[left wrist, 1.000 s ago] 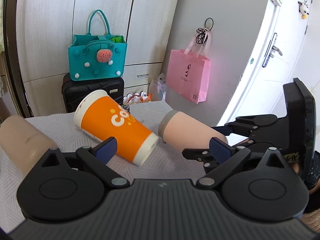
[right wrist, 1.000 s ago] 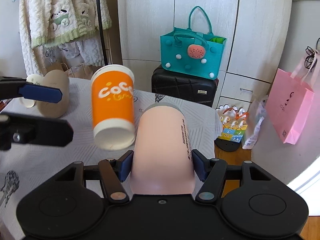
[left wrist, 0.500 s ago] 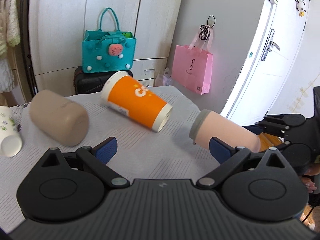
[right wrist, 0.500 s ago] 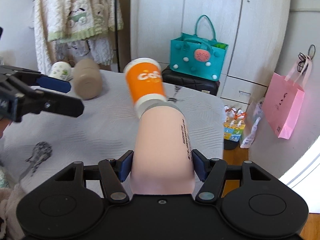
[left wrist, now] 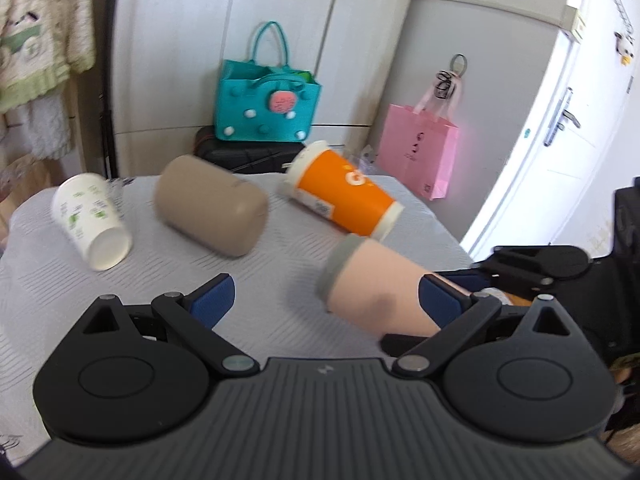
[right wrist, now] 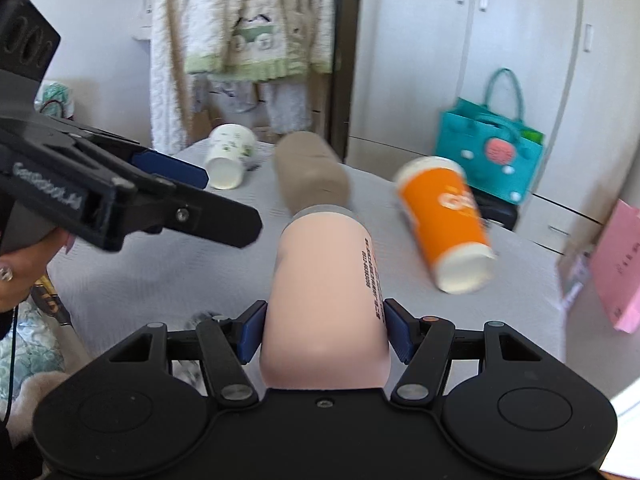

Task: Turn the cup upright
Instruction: 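Lift the pink tumbler with the right gripper, swinging it toward the left tool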

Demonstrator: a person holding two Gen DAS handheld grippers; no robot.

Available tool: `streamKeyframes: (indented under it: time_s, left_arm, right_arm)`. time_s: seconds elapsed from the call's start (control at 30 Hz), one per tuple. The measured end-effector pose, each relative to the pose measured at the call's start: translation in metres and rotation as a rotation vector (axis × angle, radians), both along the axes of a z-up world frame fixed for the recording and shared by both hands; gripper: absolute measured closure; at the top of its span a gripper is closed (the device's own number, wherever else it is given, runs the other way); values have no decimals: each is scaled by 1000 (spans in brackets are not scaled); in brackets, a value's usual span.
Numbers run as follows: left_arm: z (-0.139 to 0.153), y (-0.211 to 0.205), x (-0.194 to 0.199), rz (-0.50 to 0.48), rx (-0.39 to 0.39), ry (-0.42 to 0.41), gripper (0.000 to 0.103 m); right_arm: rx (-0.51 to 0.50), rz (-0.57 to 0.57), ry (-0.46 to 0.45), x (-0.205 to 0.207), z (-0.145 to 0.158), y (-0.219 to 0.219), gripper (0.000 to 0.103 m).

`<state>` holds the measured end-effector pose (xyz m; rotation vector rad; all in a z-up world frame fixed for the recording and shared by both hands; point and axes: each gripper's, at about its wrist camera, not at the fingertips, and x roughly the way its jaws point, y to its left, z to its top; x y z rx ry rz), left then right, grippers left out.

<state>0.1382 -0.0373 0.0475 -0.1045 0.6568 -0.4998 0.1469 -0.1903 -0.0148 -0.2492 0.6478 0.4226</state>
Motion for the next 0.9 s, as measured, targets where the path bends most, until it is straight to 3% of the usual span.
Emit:
streamKeyframes:
  time_s: [0.3,0.8,0.9]
  left_arm:
    - [-14,39,6,33,-46,52,3]
    - [-43,31,34,-5,-115,180,3]
    - [-51,29,39,-9,-137,245,5]
  right_arm:
    - [27,31,37,23,-15,37,36]
    - [28,24,151,40,-27,32,35]
    - [40,66,173,40,-22,28,28]
